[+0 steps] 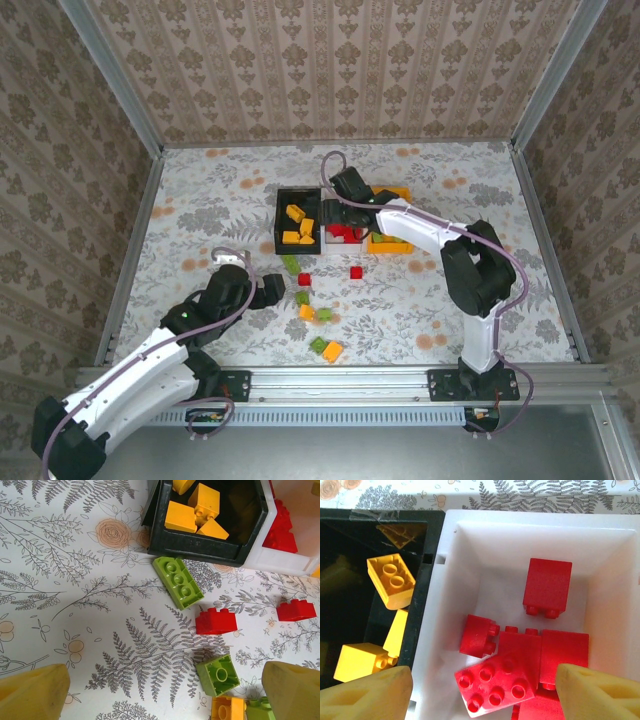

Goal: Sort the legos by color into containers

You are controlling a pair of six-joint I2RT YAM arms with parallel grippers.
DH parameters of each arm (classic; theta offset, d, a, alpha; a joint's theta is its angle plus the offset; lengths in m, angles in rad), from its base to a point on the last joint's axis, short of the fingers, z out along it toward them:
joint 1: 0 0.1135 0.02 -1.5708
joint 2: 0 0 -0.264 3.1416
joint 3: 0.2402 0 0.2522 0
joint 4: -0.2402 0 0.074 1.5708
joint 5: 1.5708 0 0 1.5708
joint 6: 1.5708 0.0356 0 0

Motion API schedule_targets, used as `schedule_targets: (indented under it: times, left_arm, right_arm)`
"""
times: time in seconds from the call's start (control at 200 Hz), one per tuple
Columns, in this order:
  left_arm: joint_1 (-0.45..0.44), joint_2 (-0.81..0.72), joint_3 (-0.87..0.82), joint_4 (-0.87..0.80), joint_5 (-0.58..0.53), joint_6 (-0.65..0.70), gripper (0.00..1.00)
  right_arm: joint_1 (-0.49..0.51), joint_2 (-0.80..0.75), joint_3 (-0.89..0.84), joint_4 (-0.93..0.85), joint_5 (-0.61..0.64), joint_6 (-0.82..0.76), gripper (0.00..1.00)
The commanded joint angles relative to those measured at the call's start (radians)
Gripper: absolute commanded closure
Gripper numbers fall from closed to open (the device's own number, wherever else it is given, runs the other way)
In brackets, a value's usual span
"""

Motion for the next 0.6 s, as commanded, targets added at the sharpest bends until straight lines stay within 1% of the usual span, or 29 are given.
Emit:
schedule_targets:
  times: [0.0, 0.18, 0.275, 0.33, 0.435, 0.595]
  left_arm:
    - [0.005, -0.022, 0.008, -0.021, 0.005, -0.016, 0.00]
    - [0.008, -0.032, 0.006, -0.009, 0.004, -0.015, 0.00]
    - [0.009, -0.030, 0.005, -0.008, 0.006, -0.015, 0.00]
    - [0.009, -0.030, 0.002, -0.011, 0.007, -0.017, 0.00]
    - [0.011, -0.029, -0.008, -0.007, 0.008, -0.024, 0.00]
    - [0.010, -0.026, -0.010, -0.005, 0.007, -0.031, 0.00]
  right_arm:
    - [0.018, -0.107, -0.061, -0.003, 0.019, 0.000, 0.23]
    - [0.067, -0.305, -0.313, 0.048, 0.044, 0.046, 0.23]
    - [0.091, -0.381, -0.440, 0.068, 0.058, 0.072, 0.22]
    - [0.099, -0.412, -0.508, 0.103, 0.046, 0.079, 0.21]
    - [0.101, -0.401, -0.577, 0.148, 0.023, 0.079, 0.21]
    - [0.102, -0.325, -0.568, 0.193, 0.007, 0.061, 0.23]
